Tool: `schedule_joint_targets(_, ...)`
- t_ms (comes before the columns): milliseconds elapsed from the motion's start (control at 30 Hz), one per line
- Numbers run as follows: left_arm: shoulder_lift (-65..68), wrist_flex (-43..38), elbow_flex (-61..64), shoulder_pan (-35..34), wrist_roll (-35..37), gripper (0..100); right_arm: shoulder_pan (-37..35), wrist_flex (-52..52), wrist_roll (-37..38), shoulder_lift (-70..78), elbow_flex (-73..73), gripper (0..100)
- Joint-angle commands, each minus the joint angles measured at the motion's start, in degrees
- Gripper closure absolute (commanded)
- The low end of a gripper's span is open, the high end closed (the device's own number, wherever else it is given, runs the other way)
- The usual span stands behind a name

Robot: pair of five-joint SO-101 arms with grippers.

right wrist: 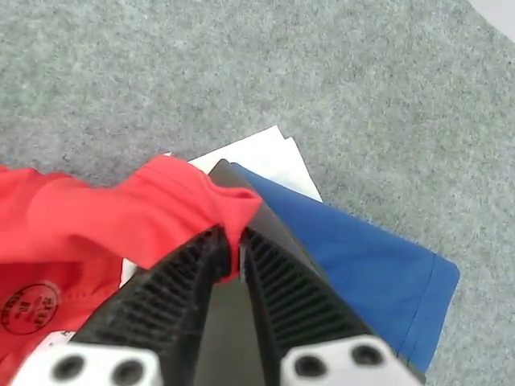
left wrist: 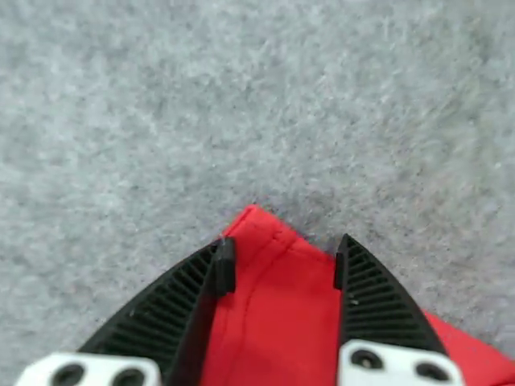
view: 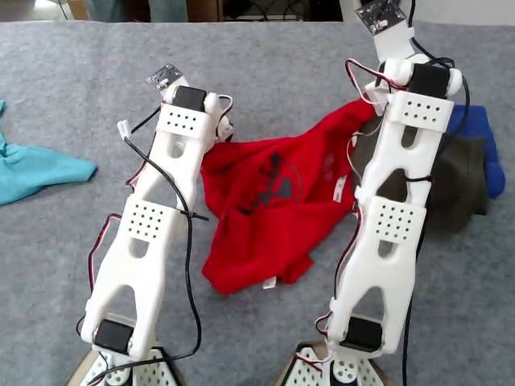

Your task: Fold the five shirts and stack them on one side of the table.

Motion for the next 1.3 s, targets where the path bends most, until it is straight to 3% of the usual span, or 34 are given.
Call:
schedule_joint_targets(0, -0.7, -1.1, -0.1, -1.1, 3.7, 77, -0.8, 0.0, 0.4, -0.5, -1.8, 98.4)
schedule_joint_targets(400, 3.1, -1.0, -0.7, -1.0, 4.0, 80, -0.8, -0.1, 0.4, -0.5, -1.7, 98.4)
schedule_joint_targets(933, 3.2, -6.2, -0.7, -1.0, 0.4, 95, -0.9, -0.2, 0.4, -0.5, -1.7, 98.4)
schedule_joint_targets(1100, 3.1, -8.4, -1.2, -1.0, -4.2, 97, -0.9, -0.2, 0.4, -0.5, -1.7, 98.4)
schedule_joint_targets(1267, 3.1, -7.7, -11.0, -1.6, -12.2, 97, -1.5, 0.1, -0.2, -0.9, -2.5, 98.4)
